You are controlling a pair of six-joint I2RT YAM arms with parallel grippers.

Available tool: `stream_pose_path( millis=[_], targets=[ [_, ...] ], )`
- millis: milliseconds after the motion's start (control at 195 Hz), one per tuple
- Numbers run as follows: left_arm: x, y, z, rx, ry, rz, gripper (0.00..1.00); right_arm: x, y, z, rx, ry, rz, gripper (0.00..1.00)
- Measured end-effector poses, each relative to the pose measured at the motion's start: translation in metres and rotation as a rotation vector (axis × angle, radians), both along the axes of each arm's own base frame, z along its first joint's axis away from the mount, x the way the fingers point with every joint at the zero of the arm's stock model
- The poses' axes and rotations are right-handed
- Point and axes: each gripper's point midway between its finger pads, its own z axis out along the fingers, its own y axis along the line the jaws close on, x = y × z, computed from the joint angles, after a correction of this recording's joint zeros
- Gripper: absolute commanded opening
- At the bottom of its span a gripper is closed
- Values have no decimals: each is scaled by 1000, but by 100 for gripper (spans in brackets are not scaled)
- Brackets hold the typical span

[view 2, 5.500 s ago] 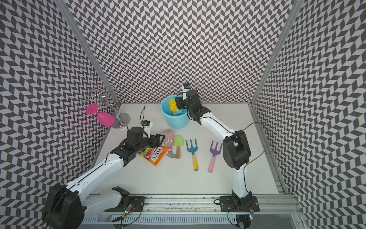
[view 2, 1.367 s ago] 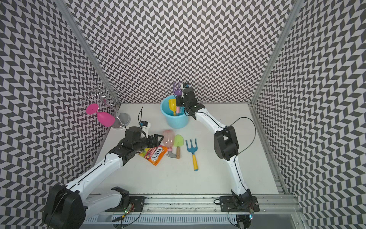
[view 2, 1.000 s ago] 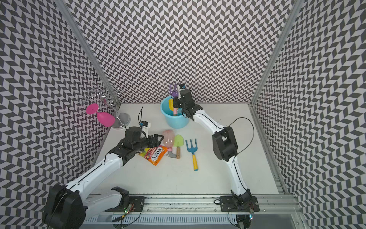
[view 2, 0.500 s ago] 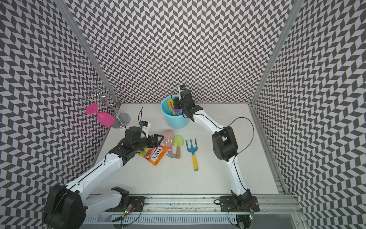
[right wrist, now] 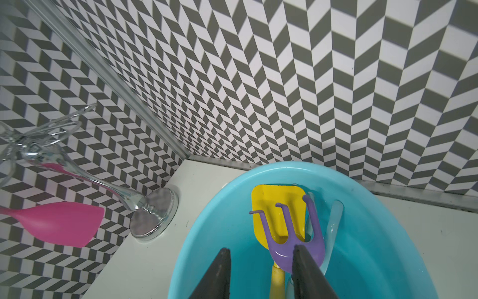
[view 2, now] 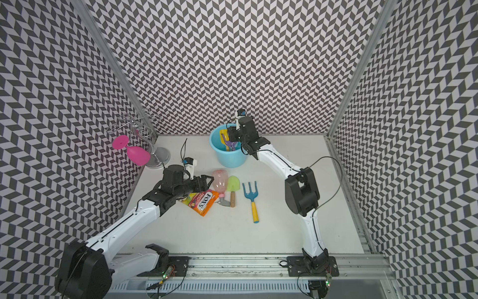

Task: Organize the gardening tools
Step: Pick up the gardening tool from the center of the board.

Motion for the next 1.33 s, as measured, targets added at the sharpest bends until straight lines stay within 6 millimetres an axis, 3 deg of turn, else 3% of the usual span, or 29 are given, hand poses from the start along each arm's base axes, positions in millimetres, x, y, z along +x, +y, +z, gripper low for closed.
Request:
stream_pose_path(
  millis=[184, 348, 563, 886, 1111, 1332],
  targets=[
    [-4, -11, 5, -1, -13, -37, 77, -22, -13, 34, 21, -37, 3, 48],
    [-10, -28, 7, 3, -22, -89, 76, -41, -27, 35, 17, -21, 2, 47],
    [-16, -54, 11, 6, -35, -166, 73, -68, -53, 16, 14, 49, -17, 48],
    [-28, -102, -4, 44, 4, -300, 68, -123, -112, -10, 20, 137, -103, 48],
    [-41, -140, -21, 85, 44, -397, 67, -158, -159, -55, 19, 226, -191, 48],
    [-50, -166, -43, 146, 105, -461, 66, -185, -180, -97, 1, 323, -231, 48]
  ],
)
